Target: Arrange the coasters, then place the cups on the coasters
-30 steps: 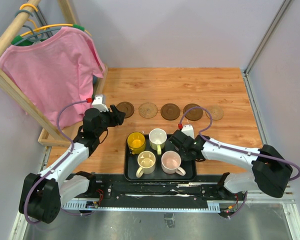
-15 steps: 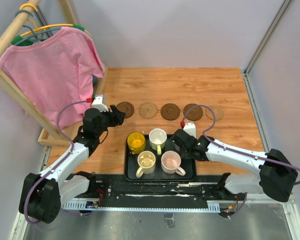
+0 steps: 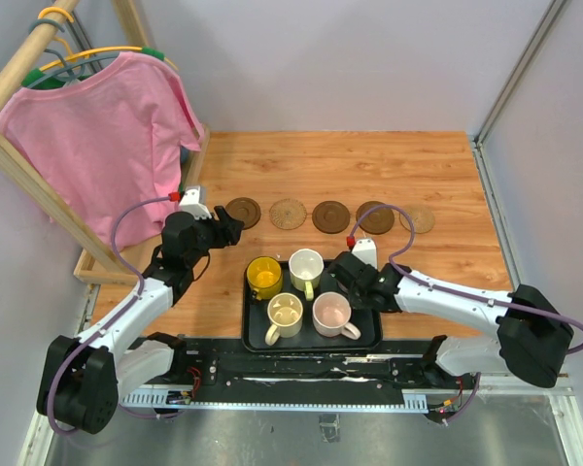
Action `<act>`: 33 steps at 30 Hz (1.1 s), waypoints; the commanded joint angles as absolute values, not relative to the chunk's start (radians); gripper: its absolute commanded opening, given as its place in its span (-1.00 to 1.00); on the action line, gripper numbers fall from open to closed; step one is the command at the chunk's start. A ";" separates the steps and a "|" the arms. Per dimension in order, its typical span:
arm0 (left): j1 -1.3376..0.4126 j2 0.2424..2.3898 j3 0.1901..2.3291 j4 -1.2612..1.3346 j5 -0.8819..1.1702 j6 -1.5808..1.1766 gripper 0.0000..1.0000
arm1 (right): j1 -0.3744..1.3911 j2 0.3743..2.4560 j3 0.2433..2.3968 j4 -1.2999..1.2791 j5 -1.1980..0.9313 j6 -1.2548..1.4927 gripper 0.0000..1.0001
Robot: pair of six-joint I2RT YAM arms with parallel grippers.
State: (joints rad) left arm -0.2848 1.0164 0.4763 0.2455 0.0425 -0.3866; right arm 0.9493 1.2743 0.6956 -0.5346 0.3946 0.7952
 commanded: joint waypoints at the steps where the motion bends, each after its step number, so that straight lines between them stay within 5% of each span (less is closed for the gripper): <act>1: -0.293 1.004 0.465 0.268 0.039 -0.380 0.28 | 0.971 1.270 0.696 -0.578 0.474 0.814 -0.99; 23: -0.295 0.936 0.436 0.168 0.136 -0.422 0.25 | 1.036 1.084 0.849 -0.685 0.844 0.712 -0.98; 33: -0.401 0.931 0.398 0.056 0.091 -0.476 0.25 | 0.748 0.993 0.822 -0.518 0.807 0.484 -0.98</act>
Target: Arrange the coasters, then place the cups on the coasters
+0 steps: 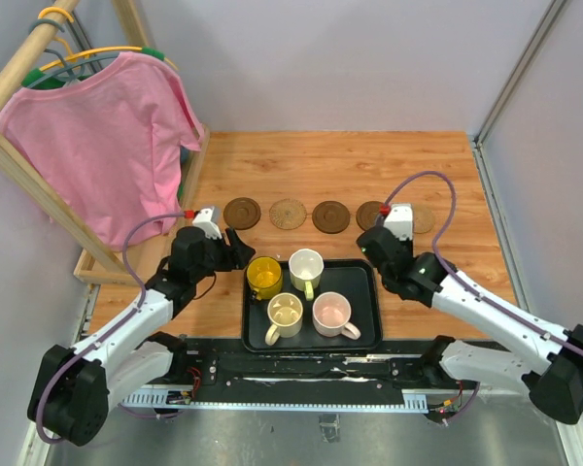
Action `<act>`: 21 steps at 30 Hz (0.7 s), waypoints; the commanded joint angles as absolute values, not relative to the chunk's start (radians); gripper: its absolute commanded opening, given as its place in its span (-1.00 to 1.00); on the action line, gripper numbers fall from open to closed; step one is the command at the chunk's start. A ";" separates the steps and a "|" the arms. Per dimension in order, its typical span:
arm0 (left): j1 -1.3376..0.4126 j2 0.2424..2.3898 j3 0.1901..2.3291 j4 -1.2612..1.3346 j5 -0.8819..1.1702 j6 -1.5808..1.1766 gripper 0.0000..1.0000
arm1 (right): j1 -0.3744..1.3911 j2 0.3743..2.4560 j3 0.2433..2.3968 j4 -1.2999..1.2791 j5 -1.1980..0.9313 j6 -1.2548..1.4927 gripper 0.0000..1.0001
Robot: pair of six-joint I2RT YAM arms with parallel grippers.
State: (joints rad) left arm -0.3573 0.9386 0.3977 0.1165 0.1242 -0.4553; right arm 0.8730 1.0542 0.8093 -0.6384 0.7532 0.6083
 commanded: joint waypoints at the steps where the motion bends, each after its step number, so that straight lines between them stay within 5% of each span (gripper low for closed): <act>1: -0.410 0.931 0.399 0.039 0.070 -0.476 0.25 | 0.712 0.981 0.820 -0.498 0.794 0.464 -0.98; 21: -0.446 0.994 0.388 -0.067 -0.061 -0.521 0.09 | 0.328 0.991 0.806 -0.282 0.586 0.357 -0.98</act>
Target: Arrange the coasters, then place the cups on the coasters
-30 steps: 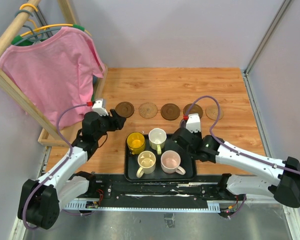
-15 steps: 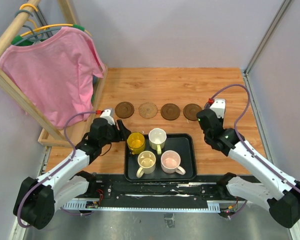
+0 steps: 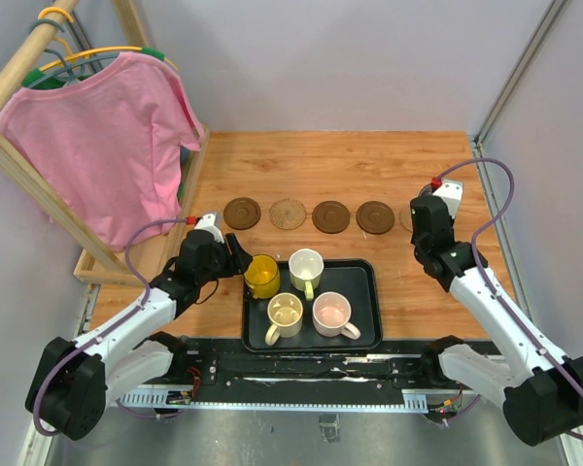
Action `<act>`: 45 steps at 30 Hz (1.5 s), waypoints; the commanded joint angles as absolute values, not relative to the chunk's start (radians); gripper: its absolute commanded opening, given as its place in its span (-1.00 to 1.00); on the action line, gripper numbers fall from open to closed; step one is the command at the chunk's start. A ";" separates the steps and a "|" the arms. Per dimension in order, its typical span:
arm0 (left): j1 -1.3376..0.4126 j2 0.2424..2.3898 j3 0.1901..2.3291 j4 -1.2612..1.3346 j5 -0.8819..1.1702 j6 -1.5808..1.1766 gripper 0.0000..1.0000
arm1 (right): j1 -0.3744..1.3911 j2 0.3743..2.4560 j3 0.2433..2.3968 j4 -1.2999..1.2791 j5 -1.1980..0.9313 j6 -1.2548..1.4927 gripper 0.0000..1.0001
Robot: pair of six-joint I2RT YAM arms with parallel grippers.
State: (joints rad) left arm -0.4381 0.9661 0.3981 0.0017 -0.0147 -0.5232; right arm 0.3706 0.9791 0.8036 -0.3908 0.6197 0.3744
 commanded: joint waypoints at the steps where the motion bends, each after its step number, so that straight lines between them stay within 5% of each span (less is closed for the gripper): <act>1: -0.446 0.989 0.383 -0.059 -0.053 -0.523 0.10 | 0.322 0.996 0.808 -0.275 0.578 0.357 -0.98; 15: -0.448 0.929 0.354 0.018 0.058 -0.529 0.12 | 0.243 1.106 0.808 -0.181 0.494 0.264 -0.98; 26: -0.448 0.907 0.388 0.026 0.103 -0.523 0.16 | -0.007 1.218 0.835 -0.138 0.066 0.154 -0.99; 45: -0.448 0.964 0.470 0.061 0.100 -0.513 0.19 | -0.019 1.454 0.983 -0.199 0.092 0.098 -0.98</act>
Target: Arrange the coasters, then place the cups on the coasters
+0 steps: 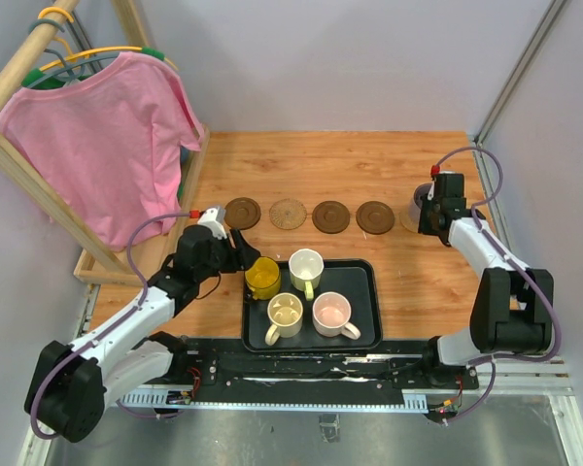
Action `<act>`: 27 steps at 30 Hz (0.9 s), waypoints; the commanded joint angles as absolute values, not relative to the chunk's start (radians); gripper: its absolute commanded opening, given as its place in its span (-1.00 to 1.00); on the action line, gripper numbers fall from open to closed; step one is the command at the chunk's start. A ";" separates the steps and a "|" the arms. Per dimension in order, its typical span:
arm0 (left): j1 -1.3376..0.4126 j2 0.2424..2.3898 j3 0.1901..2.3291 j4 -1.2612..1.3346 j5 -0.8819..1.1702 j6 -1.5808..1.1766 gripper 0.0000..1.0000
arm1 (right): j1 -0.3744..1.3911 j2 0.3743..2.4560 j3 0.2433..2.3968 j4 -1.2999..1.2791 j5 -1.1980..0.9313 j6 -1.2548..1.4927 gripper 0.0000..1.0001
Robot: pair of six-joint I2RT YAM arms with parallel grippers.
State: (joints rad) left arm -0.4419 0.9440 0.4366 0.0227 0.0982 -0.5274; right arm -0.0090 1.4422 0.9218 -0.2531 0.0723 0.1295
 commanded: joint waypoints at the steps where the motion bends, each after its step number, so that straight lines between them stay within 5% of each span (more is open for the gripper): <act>1: -0.448 0.969 0.473 0.064 0.096 -0.512 0.19 | -0.020 1.463 0.989 -0.200 0.094 0.096 -0.98; 27: -0.448 1.026 0.496 0.078 0.045 -0.502 0.21 | -0.020 1.592 1.036 -0.211 0.097 0.086 -0.98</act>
